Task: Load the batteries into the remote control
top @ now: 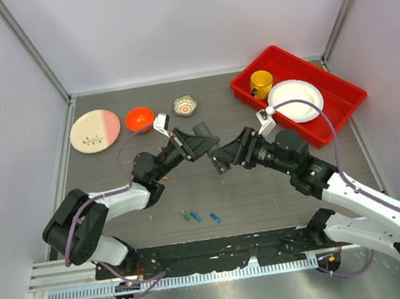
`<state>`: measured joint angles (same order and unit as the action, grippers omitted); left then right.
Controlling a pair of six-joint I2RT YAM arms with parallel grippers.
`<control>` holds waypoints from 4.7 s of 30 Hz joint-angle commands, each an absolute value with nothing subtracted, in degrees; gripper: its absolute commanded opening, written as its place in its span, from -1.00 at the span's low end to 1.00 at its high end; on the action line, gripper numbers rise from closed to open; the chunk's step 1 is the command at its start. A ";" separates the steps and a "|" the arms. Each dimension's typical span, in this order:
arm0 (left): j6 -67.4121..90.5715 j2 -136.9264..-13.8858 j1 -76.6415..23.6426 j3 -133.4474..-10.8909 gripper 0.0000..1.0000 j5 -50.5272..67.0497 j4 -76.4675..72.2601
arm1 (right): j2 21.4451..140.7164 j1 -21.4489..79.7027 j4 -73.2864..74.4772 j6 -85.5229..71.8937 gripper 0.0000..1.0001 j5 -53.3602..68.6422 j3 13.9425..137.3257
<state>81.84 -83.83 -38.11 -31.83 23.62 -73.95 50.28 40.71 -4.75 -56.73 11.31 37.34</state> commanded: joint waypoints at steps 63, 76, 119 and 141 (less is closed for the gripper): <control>81.12 -83.06 -37.79 -32.26 -1.00 22.85 -88.68 | 50.36 39.99 -11.34 -58.54 0.25 14.41 33.48; 80.86 -83.76 -37.79 -31.38 -1.00 22.94 -88.68 | 47.82 39.81 -6.95 -55.37 0.43 14.41 38.32; 77.95 -90.44 -37.44 -37.71 -1.00 25.84 -58.42 | 57.75 46.32 37.27 -14.67 0.43 -16.10 68.92; 87.80 -94.75 -37.35 -36.56 -1.00 29.62 -88.59 | 46.67 38.85 12.32 -38.66 0.59 11.95 44.57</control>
<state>87.15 -95.90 -37.69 -35.29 28.18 -73.10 46.19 39.86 18.33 -35.46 6.94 46.44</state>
